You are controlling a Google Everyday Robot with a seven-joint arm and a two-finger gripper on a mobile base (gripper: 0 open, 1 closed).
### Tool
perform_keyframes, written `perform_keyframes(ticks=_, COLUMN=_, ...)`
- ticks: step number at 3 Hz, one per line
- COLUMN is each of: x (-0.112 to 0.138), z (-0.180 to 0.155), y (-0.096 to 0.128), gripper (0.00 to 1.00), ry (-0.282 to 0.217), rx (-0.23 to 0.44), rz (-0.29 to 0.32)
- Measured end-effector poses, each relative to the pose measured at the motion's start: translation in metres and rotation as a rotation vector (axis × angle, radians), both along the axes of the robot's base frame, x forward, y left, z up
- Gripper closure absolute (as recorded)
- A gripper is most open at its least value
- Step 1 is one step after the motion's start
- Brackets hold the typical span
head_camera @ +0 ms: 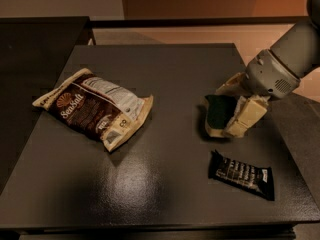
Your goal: Move sponge near rxbar chocolate
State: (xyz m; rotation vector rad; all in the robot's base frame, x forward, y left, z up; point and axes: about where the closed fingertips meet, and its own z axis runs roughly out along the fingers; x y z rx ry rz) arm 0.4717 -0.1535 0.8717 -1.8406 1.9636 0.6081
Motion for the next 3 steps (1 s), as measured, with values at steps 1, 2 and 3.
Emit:
perform_keyframes(ticks=1, x=-0.0157, z=-0.0148, y=-0.0003, gripper=0.59, ry=0.013, rx=-0.026, rz=-0.001)
perform_keyframes(ticks=2, x=-0.0214, z=-0.0224, y=-0.0034, gripper=0.36, ry=0.015, rx=-0.039, rz=-0.012)
perform_keyframes(ticks=3, x=-0.0209, z=-0.0221, y=-0.0019, gripper=0.12, ry=0.012, rx=-0.039, rz=-0.011)
